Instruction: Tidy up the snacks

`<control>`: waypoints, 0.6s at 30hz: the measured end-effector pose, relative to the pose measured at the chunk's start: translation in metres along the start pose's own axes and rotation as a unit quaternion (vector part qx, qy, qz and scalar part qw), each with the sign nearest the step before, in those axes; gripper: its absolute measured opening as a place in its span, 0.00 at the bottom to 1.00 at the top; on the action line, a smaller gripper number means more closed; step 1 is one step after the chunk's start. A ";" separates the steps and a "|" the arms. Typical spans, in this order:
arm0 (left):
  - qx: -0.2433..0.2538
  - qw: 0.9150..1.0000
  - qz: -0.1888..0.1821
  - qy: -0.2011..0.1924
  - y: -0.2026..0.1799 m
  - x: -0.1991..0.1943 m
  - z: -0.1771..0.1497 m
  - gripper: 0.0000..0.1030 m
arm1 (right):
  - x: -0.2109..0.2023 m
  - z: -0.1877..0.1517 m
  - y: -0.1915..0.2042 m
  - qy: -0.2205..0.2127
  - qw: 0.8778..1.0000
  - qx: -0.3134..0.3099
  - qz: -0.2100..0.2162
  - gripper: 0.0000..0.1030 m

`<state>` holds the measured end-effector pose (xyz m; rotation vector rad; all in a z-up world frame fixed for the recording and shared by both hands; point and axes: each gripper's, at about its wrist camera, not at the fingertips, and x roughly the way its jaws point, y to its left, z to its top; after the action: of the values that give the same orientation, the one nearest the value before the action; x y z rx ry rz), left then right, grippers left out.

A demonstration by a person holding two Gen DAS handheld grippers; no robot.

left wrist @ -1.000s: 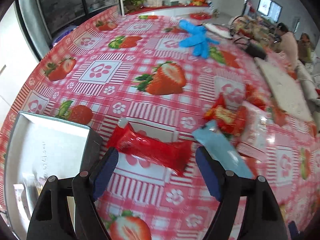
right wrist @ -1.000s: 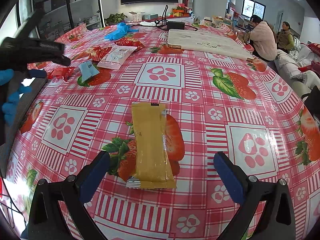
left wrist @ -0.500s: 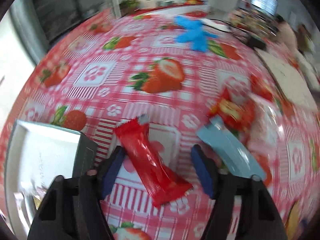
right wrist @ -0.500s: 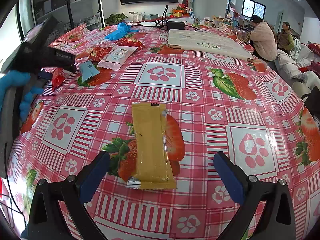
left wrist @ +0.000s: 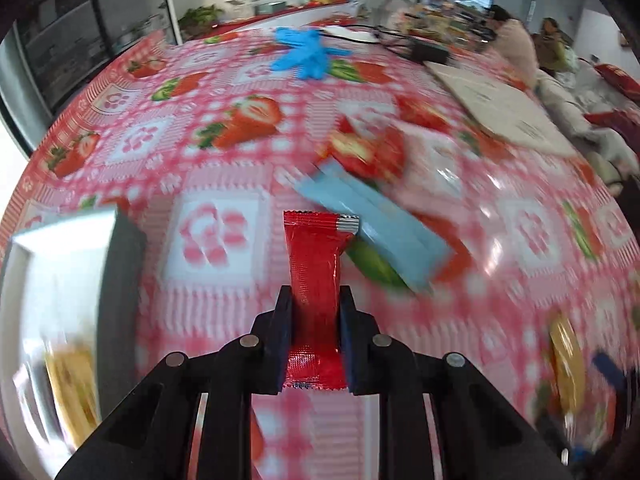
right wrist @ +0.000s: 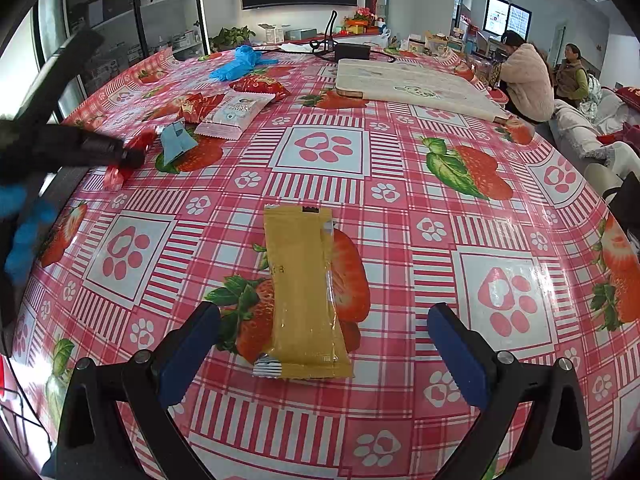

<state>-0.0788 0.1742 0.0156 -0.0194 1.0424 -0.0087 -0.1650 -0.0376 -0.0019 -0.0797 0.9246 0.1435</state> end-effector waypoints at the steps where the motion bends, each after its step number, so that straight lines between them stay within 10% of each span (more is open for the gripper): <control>1: 0.004 1.000 -0.006 0.000 -0.004 -0.006 -0.009 0.22 | 0.000 0.000 0.000 0.000 1.000 0.000 0.000 1.00; 4: 0.015 1.000 -0.008 -0.006 -0.015 -0.025 -0.041 0.28 | 0.000 0.000 0.000 0.000 1.000 0.000 0.000 1.00; 7: 0.018 1.000 -0.005 -0.012 -0.015 -0.030 -0.051 0.82 | 0.000 0.000 0.000 0.000 1.000 0.000 0.000 1.00; 18: 0.006 1.000 0.000 -0.031 -0.010 -0.013 -0.046 1.00 | 0.000 0.000 0.001 -0.001 1.000 0.000 0.000 1.00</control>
<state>-0.1251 0.1635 0.0036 -0.0080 0.9805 -0.0150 -0.1652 -0.0371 -0.0017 -0.0797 0.9232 0.1437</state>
